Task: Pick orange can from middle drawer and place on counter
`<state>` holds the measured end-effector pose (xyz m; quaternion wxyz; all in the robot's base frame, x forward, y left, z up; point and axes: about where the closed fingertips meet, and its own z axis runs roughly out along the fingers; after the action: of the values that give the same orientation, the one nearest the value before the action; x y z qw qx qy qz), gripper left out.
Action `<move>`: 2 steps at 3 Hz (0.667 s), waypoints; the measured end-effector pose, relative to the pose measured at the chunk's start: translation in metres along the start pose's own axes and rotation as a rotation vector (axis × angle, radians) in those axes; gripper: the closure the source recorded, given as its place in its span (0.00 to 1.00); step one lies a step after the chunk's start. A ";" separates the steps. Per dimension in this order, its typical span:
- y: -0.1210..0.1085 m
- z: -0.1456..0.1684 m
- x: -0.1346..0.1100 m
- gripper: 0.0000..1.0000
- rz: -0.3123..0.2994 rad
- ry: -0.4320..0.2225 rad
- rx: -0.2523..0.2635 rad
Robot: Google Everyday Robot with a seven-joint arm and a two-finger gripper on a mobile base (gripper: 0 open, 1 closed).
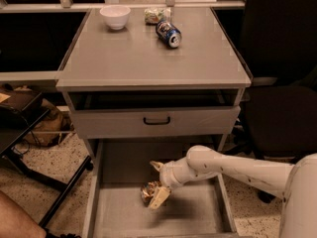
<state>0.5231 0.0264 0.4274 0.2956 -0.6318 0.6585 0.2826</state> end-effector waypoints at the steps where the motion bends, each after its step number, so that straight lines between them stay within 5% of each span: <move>1: -0.005 0.013 0.007 0.00 -0.008 0.022 -0.001; 2: -0.009 0.025 0.014 0.00 -0.015 0.060 0.001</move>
Offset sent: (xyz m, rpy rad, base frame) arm 0.0167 0.0112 -0.0424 -0.1116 -0.0202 0.0068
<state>0.5323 0.0354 0.4004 0.2781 -0.6447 0.6624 0.2612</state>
